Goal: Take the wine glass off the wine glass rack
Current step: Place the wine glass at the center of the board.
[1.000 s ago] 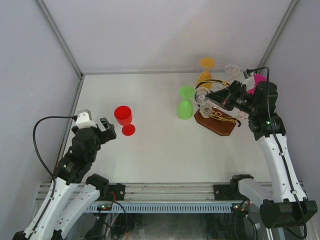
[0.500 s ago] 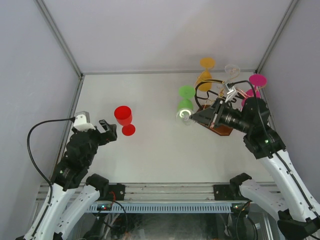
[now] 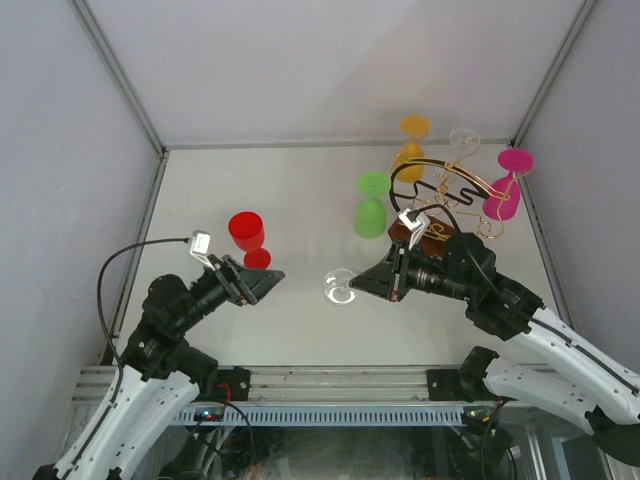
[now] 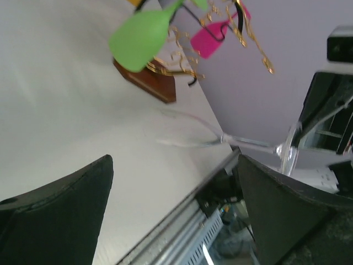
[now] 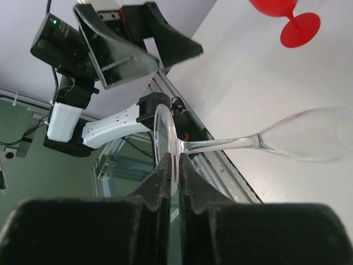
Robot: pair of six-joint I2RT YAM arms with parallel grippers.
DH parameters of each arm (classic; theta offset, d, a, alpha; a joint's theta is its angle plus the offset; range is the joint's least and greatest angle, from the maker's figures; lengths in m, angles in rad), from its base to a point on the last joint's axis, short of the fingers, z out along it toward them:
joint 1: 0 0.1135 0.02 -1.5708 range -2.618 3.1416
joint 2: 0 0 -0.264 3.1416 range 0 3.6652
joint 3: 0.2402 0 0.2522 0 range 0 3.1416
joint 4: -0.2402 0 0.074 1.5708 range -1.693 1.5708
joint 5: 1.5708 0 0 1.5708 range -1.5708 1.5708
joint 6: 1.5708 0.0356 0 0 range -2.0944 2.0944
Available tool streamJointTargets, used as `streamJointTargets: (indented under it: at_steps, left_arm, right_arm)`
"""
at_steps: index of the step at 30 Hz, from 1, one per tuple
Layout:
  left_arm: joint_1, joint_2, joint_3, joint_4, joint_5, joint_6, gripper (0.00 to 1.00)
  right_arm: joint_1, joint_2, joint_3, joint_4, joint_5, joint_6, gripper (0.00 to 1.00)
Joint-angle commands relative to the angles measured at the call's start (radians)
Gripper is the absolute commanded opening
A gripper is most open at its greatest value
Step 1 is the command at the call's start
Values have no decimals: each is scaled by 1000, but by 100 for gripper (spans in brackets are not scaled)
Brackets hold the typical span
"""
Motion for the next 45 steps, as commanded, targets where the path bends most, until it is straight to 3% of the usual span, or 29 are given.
streamJointTargets:
  at_steps: [1,8,16,20,30,35,39,43,45]
  left_arm:
    - [-109,2,-44,109,81,-83,97]
    - [-294,4,-100,181,-50,-90,97]
    - [-333,50,-118,307,-25,-94,92]
    - [-346,77,-112,350,-3,-83,84]
    - [-367,152,-162,487,84,-70,52]
    - [-367,150,-124,454,85,-40,26]
    - [-366,161,-15,357,29,50,2]
    - [-367,192,30,351,8,80,0]
    - [-366,203,49,352,9,87,0]
  right_arm:
    - [44,-36,-11,68,95,-45,0]
    - [81,-84,-90,109,127,-25,0]
    - [124,-38,-89,154,132,-10,0]
    - [141,-4,-85,201,140,3,0]
    - [164,91,-81,321,170,27,0]
    - [161,109,-52,363,169,6,0]
    - [154,152,64,289,80,-103,0]
    - [132,179,126,261,-20,-188,2]
    - [118,192,156,243,-51,-213,11]
